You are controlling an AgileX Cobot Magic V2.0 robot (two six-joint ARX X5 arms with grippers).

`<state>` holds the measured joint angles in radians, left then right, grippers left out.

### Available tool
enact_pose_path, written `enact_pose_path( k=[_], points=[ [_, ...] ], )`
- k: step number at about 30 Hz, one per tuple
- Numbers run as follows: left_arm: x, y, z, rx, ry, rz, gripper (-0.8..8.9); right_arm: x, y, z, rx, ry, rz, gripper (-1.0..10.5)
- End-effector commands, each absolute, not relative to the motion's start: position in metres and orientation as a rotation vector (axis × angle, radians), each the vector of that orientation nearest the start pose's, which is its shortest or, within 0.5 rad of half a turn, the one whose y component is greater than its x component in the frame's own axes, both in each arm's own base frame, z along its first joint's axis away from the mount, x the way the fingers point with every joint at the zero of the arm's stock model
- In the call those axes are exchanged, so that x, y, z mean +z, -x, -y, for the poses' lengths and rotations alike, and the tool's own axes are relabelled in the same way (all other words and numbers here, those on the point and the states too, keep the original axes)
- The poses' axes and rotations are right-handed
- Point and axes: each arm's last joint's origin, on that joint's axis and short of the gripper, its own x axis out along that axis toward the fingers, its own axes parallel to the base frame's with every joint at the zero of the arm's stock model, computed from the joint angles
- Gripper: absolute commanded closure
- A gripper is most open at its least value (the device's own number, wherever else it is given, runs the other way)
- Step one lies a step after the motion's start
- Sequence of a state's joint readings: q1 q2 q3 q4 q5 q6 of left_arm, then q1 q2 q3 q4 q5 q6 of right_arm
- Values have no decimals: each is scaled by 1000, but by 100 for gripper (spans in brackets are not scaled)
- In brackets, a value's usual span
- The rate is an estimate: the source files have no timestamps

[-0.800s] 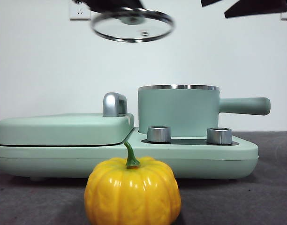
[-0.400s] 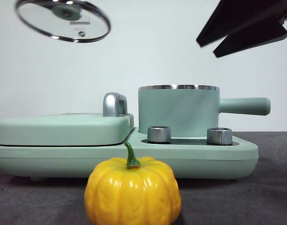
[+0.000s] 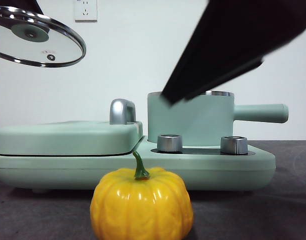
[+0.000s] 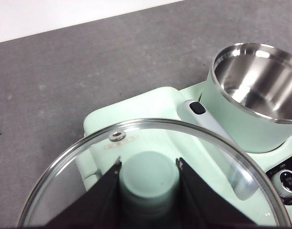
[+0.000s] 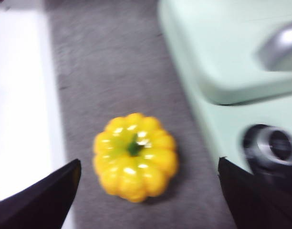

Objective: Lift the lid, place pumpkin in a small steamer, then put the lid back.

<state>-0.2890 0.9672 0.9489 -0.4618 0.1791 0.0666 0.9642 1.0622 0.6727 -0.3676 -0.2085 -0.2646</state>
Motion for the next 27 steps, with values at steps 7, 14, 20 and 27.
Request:
enact_pose_path(
  k=[7,14,20,27],
  points=[
    [341,-193,62,-466,-81,-415,802,198,-125,-211,1244,552,-690,460],
    [341,-193,62,-446,-85,-414,802,167,-131,-222,1236,591,-810,452],
    [341,-193,62,-446,-86,-414,802,168,-130,-220,1179,498,-904,589],
    [341,-193,62,-446,-86,-413,802,224,-123,-207,1137,382,-860,589]
  ],
)
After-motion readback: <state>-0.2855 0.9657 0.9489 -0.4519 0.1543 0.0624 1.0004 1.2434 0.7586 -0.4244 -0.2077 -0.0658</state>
